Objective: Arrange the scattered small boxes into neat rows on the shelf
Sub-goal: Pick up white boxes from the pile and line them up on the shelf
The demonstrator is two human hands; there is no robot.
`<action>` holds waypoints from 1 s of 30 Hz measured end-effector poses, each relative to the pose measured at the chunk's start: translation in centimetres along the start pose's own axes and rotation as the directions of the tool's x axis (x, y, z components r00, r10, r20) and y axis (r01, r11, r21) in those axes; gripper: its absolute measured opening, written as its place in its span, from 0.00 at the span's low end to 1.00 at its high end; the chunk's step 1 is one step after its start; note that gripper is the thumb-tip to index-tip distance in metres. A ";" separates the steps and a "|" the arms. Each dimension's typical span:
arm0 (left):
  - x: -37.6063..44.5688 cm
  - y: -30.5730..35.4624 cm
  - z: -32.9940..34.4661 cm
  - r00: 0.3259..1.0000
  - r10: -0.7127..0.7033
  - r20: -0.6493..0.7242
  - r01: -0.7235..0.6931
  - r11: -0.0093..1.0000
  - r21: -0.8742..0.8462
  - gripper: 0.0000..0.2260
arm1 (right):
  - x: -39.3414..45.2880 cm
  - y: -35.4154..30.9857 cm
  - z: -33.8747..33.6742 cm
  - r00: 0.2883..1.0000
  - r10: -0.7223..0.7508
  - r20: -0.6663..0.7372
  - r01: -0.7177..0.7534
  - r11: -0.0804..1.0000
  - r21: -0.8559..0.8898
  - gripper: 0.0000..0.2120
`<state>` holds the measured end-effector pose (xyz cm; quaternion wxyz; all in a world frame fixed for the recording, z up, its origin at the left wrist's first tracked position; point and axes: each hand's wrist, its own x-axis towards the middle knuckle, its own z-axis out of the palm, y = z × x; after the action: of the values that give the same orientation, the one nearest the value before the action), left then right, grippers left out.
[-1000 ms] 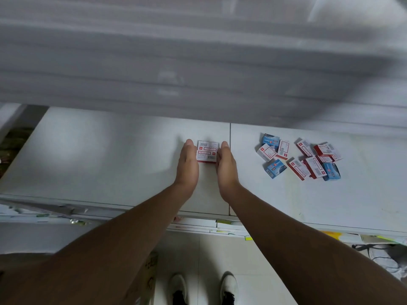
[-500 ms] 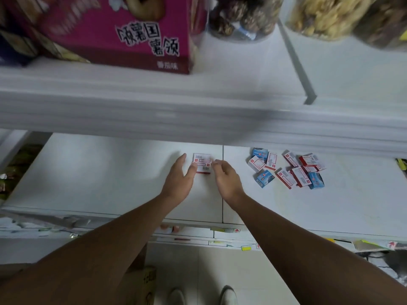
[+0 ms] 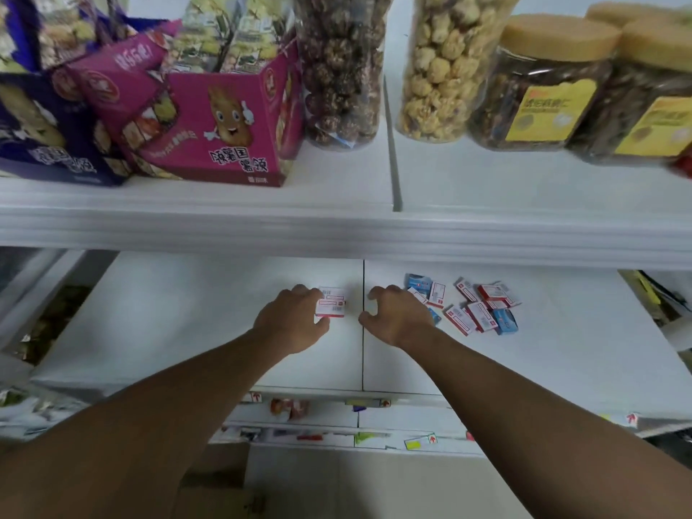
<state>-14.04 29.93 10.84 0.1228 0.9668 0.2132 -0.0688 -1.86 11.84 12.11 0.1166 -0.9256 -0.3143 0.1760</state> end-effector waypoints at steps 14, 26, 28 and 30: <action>-1.8 10.9 2.3 0.995 0.104 -0.002 -0.104 0.995 -0.002 0.21 | -6.6 10.6 0.1 0.995 0.104 -0.009 -0.104 0.994 0.046 0.22; -0.8 17.6 5.5 0.938 0.328 0.114 -0.327 0.944 -0.031 0.21 | -14.1 15.6 0.6 0.922 0.388 0.010 -0.387 0.918 0.089 0.22; -0.7 18.4 5.8 0.926 0.354 0.130 -0.354 0.935 -0.027 0.21 | -15.1 16.1 0.5 0.913 0.407 0.002 -0.405 0.909 0.100 0.22; -0.7 19.3 5.8 0.919 0.370 0.139 -0.370 0.929 -0.023 0.21 | -15.9 16.8 0.2 0.908 0.418 -0.008 -0.415 0.904 0.105 0.22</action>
<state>-6.84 11.12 9.44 0.1464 0.9826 0.0174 -0.1131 -4.65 -11.09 10.45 0.1278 -0.9667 -0.0983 0.1986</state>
